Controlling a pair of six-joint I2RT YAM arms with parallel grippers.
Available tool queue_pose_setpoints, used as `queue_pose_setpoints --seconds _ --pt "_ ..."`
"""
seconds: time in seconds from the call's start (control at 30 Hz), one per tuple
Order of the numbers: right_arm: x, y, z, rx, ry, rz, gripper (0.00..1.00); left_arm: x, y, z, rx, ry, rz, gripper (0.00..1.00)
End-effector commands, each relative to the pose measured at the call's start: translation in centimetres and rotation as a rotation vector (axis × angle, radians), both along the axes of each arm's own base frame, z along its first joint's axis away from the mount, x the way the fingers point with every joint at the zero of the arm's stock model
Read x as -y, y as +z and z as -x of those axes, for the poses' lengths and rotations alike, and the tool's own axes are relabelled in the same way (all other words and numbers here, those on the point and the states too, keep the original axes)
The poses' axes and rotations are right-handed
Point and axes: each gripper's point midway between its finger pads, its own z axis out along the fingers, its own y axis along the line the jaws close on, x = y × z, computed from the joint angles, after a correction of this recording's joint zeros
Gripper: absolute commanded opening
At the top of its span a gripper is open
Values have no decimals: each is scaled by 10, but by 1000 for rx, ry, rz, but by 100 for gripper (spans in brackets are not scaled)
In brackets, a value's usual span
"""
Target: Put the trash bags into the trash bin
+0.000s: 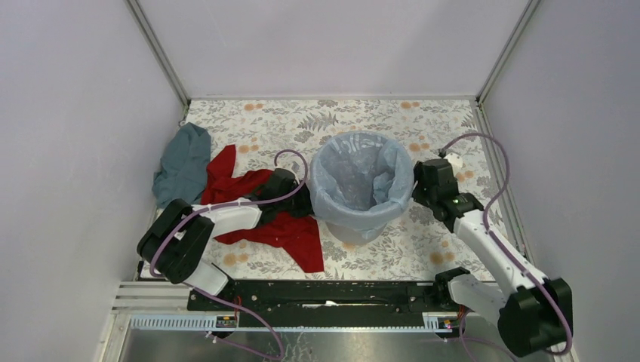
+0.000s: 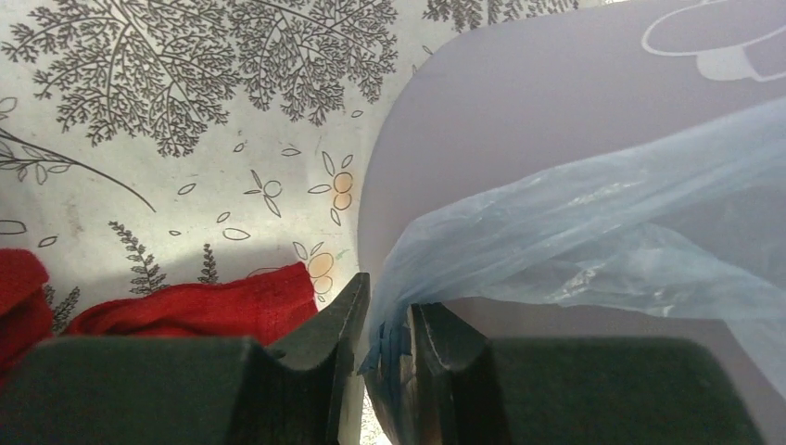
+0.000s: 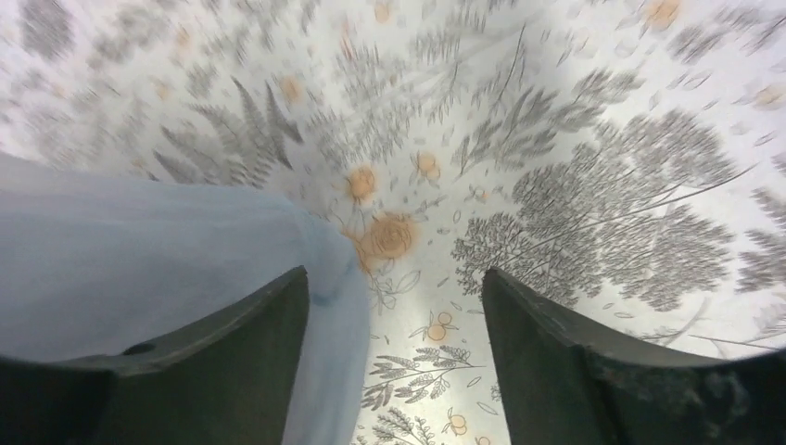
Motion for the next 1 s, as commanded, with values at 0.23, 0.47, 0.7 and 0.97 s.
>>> queue_pose_setpoints --seconds 0.23,0.47,0.7,0.97 --pt "42 176 -11 298 -46 188 99 21 30 -4 88 -60 112 37" --pt "38 273 -8 453 78 246 100 19 35 -3 121 -76 109 48" --pt "-90 293 -2 411 672 -102 100 11 45 -1 159 -79 73 60" --pt "-167 216 -2 190 775 107 93 -5 52 3 195 -71 6 66"
